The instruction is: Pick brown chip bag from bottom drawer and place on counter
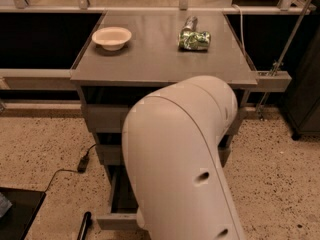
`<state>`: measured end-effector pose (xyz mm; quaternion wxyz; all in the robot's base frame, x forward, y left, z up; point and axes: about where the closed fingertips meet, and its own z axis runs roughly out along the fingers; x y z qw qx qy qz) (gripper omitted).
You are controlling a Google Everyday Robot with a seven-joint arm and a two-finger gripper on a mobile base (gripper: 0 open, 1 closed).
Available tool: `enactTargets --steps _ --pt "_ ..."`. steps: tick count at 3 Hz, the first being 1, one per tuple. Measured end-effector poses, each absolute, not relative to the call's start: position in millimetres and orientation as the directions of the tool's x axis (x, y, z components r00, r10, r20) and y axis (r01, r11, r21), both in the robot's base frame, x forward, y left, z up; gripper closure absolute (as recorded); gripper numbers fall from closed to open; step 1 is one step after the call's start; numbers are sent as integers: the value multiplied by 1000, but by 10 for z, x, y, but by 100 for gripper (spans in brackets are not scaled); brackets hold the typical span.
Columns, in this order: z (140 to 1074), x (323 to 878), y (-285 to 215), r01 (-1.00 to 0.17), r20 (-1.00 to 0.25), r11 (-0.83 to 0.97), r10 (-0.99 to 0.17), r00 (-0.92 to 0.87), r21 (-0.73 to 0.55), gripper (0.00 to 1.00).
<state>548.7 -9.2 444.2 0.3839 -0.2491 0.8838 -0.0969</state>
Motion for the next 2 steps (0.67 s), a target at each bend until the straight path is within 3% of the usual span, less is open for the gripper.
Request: enactTargets --steps 2 --pt "5496 5210 75 -330 -706 802 -595 -383 -497 100"
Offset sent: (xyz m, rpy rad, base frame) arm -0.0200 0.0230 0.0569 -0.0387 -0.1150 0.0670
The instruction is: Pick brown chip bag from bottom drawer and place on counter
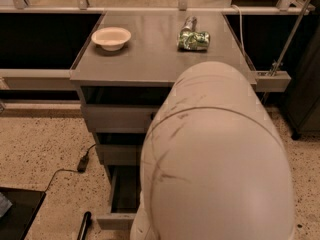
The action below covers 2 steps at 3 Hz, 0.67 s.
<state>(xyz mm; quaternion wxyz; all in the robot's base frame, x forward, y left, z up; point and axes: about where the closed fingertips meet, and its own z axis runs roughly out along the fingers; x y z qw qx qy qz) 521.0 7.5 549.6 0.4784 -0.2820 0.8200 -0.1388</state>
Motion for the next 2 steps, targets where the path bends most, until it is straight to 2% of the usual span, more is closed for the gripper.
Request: enactTargets --steps 1,2 --pt "5551 5298 31 -319 -705 804 -594 -388 -502 100" --pt "6045 5430 -234 -221 -730 800 -600 -327 -558 100"
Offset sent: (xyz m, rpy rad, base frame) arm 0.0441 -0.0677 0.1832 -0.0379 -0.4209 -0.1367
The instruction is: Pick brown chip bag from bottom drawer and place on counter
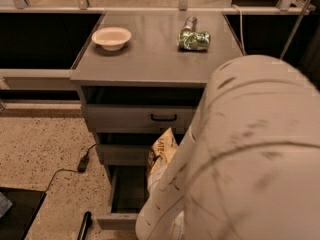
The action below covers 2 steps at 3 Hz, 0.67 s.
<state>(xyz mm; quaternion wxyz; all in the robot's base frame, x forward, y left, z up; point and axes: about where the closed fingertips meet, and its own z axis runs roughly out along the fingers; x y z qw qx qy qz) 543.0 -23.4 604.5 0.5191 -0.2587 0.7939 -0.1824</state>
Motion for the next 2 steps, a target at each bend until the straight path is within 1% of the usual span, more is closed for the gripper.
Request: enactTargets --steps 1,2 --pt "7032 5528 -603 -5 -791 808 -578 -200 -589 100" --pt "7191 5527 -621 22 -804 814 -569 -172 -581 100"
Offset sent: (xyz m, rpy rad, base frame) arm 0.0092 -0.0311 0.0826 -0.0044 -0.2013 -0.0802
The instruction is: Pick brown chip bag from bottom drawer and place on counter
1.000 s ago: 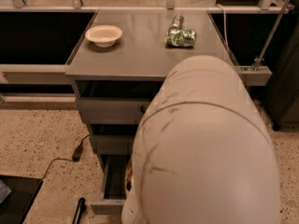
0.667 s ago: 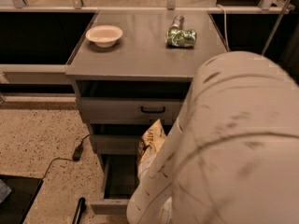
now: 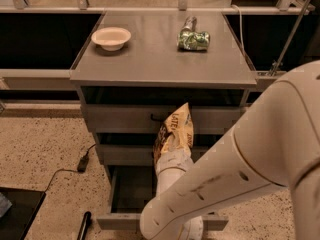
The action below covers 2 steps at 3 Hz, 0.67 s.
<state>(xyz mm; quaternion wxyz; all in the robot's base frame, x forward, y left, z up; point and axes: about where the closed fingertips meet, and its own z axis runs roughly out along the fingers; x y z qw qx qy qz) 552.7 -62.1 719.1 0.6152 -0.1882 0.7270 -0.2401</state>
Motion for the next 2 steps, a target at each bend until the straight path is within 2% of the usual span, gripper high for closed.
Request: enactTargets --steps 1,2 --pt "7187 5527 -622 21 -804 814 -569 -173 -581 100" --pt "7262 5643 -802 35 -861 872 -474 -182 -488 100"
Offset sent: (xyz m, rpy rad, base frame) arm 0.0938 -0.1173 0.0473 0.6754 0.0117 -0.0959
